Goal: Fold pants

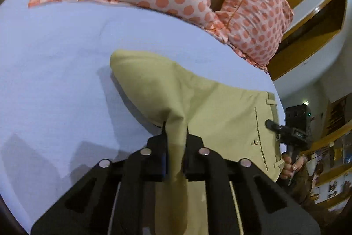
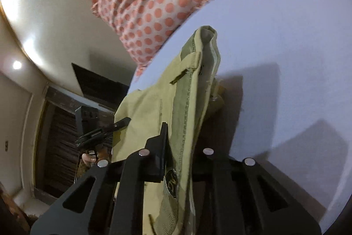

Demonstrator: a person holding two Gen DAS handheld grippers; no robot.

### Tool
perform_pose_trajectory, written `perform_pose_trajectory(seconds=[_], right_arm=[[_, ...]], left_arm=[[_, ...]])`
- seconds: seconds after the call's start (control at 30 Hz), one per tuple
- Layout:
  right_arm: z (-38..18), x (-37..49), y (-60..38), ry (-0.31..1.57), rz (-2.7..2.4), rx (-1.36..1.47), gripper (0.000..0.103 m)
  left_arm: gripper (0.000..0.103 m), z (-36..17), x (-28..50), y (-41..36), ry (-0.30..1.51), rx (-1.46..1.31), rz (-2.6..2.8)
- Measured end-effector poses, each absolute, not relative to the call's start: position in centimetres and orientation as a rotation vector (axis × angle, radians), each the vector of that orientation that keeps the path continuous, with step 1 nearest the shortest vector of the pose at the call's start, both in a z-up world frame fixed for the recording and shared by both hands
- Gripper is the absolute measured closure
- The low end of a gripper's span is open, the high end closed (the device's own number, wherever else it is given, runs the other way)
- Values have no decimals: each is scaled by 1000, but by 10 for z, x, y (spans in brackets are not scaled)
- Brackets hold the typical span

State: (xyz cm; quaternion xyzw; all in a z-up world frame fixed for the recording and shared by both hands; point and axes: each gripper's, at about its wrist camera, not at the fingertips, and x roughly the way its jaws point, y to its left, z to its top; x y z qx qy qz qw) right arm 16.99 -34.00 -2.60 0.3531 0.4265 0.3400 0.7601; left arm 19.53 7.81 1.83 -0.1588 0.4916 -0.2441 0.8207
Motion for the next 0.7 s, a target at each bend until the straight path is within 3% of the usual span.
perform_pose_trajectory(seconds=[0.17,0.4,0.43,0.47,0.6,0.7], right_arm=[[14,196,-339,859,738,720,90],[33,265,-362,785,468,688,90],[32,274,-366,795,369,643,87],[31,280,-371,820,273,592,77],[38,260,-393,776,225,576,61],[32,255,-378,839,376,606,58]], left_arm=[[95,38,214,57,1002,-226,-480],[92,51,302,11,859,-86,-275],[91,48,312,6,868,-56,-227],[86,44,319,3,884,-32,-184],[74,53,291,14,788,48,-111],[65,62,263,19,774,-15,-240]])
